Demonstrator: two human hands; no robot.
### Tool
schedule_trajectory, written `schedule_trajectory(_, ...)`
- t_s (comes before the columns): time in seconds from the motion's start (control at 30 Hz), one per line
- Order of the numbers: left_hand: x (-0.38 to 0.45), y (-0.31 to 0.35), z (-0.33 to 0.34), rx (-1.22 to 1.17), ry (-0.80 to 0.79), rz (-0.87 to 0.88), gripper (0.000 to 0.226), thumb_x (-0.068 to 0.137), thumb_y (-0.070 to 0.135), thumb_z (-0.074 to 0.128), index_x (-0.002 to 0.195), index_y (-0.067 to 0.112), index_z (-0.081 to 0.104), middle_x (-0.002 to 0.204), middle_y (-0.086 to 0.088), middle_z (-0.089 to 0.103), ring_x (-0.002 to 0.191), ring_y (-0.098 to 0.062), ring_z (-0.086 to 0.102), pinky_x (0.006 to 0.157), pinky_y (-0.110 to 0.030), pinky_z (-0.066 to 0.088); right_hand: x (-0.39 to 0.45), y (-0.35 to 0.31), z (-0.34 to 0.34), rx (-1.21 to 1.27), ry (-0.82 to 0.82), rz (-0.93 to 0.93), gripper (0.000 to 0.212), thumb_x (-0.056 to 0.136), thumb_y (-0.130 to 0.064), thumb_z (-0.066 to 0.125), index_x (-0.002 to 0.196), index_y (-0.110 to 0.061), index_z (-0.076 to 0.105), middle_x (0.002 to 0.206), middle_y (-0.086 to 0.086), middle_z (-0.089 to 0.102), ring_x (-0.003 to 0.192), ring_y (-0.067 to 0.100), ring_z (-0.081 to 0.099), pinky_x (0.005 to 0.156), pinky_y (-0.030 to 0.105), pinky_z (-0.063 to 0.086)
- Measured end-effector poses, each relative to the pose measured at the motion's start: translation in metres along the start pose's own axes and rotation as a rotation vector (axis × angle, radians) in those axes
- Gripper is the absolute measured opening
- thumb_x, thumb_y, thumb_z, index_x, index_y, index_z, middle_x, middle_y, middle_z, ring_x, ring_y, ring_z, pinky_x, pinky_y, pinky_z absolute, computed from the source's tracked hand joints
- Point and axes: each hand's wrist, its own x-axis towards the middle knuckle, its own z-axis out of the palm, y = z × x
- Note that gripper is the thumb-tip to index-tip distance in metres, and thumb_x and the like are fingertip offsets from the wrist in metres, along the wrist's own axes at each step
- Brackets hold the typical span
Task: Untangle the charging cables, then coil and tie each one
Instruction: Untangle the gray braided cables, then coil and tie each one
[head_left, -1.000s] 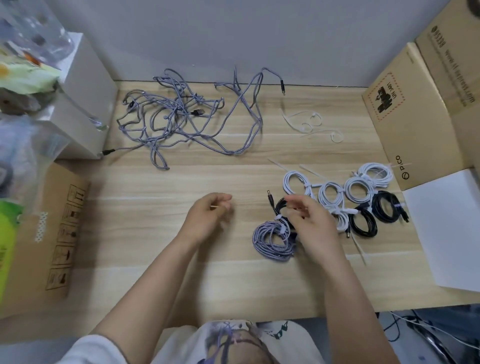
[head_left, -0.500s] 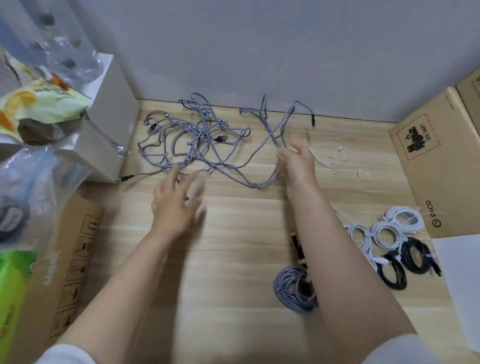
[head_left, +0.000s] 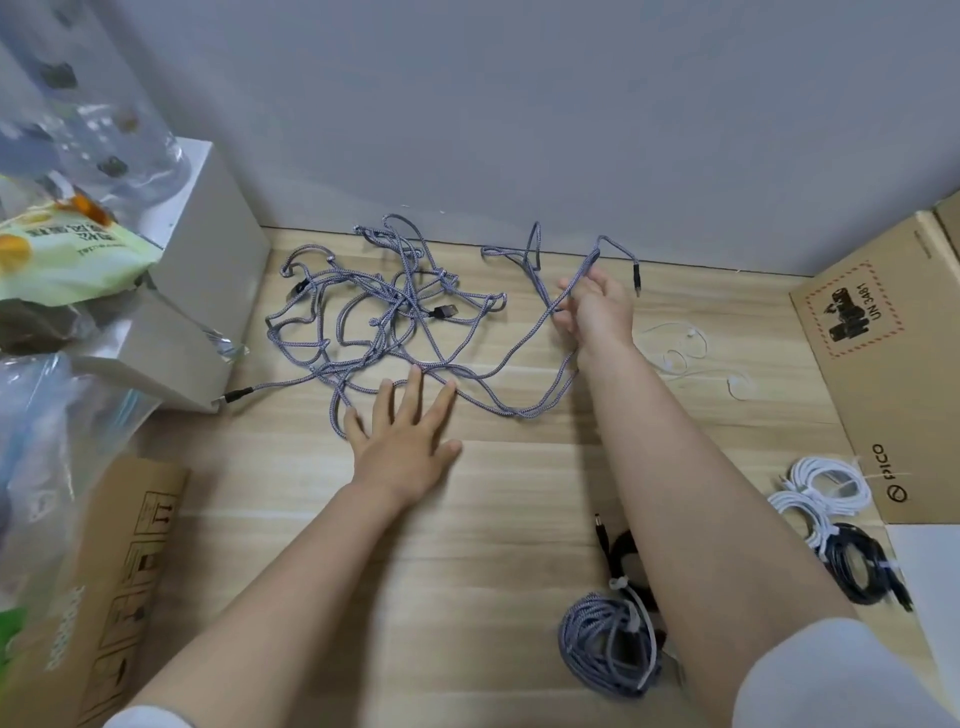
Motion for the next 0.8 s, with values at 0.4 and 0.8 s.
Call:
schedule_trajectory(0.4,-0.010,0.065,-0.064,-0.515,0.447,0.135,0.010,0.091,0.031,0.055,0.101,0.031,0.059,0.098,0.006,0.071,0.097,-0.023,0.063,0.083,-0.040,0.048,-0.069,0.002,-0.021,-0.892,-0.144,-0.672,0.031,0.090,-0.037,0.057,0.070,-0.014,0.064,0.049,0.000,0.048,0.061,0.025,0.039,0.055,0.034,0.032)
schedule_trajectory(0.8,-0.007,0.014,-0.096,-1.306,0.385,-0.034,0.026,0.095,0.018,0.056,0.072,0.015,0.045,0.067,-0.005,0.053,0.061,-0.013,0.059,0.058,-0.027,0.056,-0.147,-0.001,-0.074,0.034,-0.395,-0.508,0.059,0.073,-0.036,0.061,0.060,0.021,0.049,0.058,-0.010,0.037,0.058,0.005,0.035,0.061,0.013,0.033)
